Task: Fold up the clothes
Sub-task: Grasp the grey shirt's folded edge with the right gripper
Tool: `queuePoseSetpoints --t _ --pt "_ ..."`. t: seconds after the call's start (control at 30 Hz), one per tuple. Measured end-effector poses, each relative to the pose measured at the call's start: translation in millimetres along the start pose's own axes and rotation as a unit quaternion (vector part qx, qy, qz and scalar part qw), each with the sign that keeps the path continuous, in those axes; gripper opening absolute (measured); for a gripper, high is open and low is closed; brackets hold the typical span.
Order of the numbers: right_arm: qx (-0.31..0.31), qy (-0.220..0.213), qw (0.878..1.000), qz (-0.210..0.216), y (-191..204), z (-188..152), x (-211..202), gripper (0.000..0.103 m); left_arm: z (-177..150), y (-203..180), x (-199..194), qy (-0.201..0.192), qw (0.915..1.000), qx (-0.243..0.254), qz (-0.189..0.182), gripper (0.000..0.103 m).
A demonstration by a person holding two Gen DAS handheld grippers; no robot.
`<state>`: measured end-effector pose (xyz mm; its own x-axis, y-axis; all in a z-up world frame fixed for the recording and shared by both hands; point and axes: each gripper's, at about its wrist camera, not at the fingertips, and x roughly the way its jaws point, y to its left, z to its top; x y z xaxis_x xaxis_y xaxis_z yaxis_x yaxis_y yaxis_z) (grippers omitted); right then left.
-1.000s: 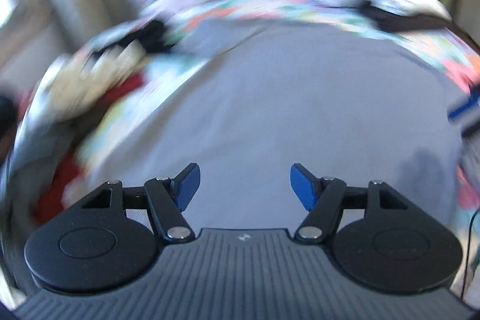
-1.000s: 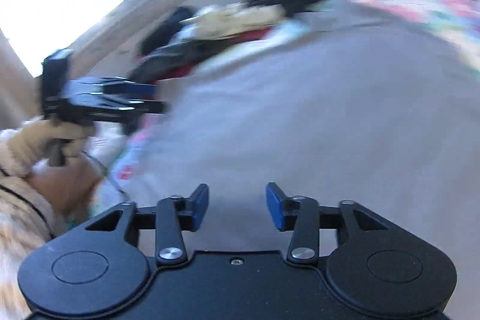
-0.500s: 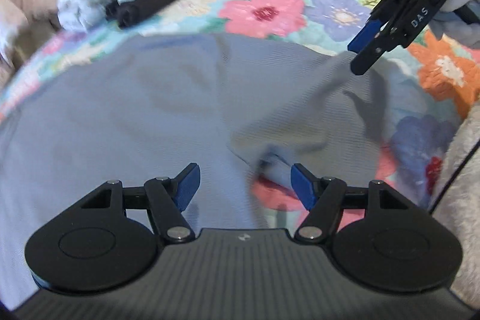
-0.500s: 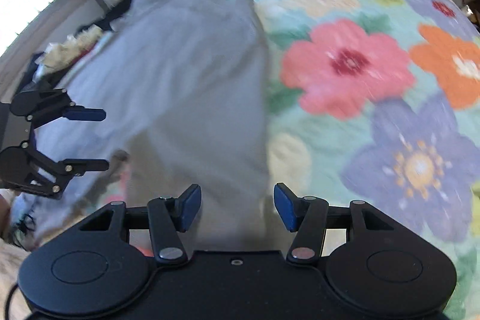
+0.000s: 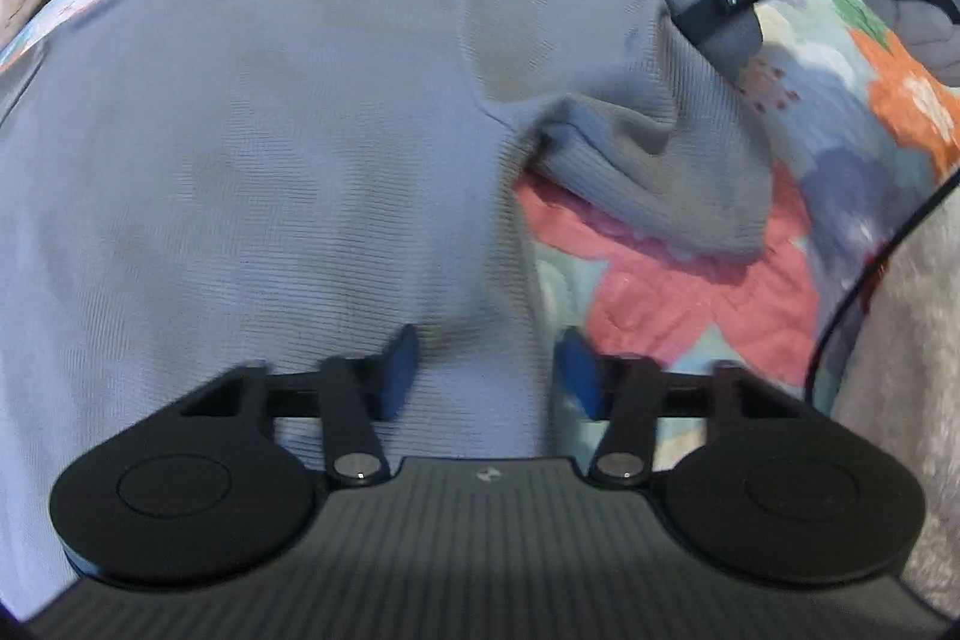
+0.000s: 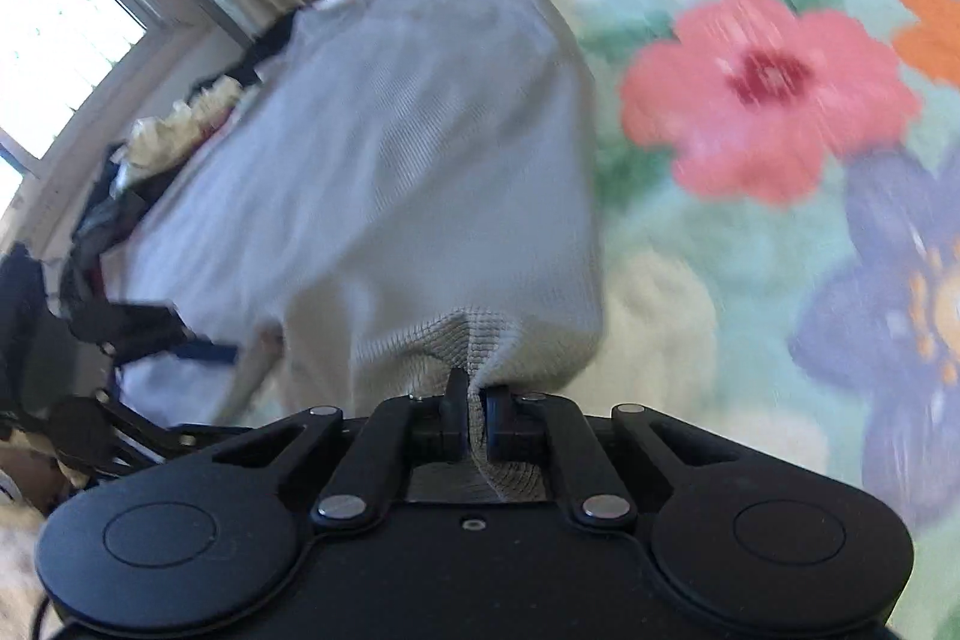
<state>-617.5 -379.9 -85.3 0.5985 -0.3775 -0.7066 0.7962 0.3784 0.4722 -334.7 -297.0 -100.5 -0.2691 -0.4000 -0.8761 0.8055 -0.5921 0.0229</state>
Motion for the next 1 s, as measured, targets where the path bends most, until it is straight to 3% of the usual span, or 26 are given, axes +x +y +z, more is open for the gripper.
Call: queuePoseSetpoints --t 0.07,0.2,0.27,0.4,0.5,0.6,0.63,0.67,0.7,0.77,0.87,1.0 --pt "-0.006 -0.013 1.0 0.009 5 14 1 0.008 -2 5 -5 0.002 1.0 -0.009 0.0 0.022" --pt "-0.017 -0.039 0.999 0.027 15 43 4 0.008 -4 10 -11 0.001 0.9998 -0.022 0.002 0.021" --pt "-0.022 -0.052 0.998 0.036 20 58 5 0.008 -5 11 -13 0.007 0.9995 -0.031 0.002 0.026" --pt "-0.031 -0.062 0.996 0.058 31 80 14 0.008 -8 6 -10 0.026 0.9988 -0.041 -0.006 0.06" --pt "-0.038 -0.077 0.993 0.076 41 100 19 0.007 -18 -2 -10 0.048 0.9985 -0.021 0.014 0.072" --pt "-0.077 -0.097 0.989 0.076 56 120 23 0.007 -30 -2 -15 0.065 0.9978 -0.005 0.014 0.075" --pt "-0.087 -0.102 0.988 0.075 60 127 25 0.007 -34 -1 -18 0.066 0.9977 -0.004 0.014 0.074" --pt "-0.095 -0.105 0.987 0.073 64 132 28 0.007 -37 2 -20 0.066 0.9977 -0.008 0.015 0.06" --pt "-0.102 -0.106 0.986 0.073 67 137 31 0.007 -39 6 -22 0.069 0.9973 -0.013 0.022 0.03" --pt "-0.109 -0.109 0.985 0.075 72 145 37 0.007 -40 17 -27 0.072 0.9963 -0.029 0.035 0.006" --pt "-0.118 -0.113 0.984 0.075 77 156 43 0.007 -38 40 -41 0.056 0.9952 -0.063 0.051 0.006" --pt "-0.126 -0.133 0.981 0.071 81 179 46 0.007 -29 82 -65 0.018 0.9901 -0.083 0.111 0.006"
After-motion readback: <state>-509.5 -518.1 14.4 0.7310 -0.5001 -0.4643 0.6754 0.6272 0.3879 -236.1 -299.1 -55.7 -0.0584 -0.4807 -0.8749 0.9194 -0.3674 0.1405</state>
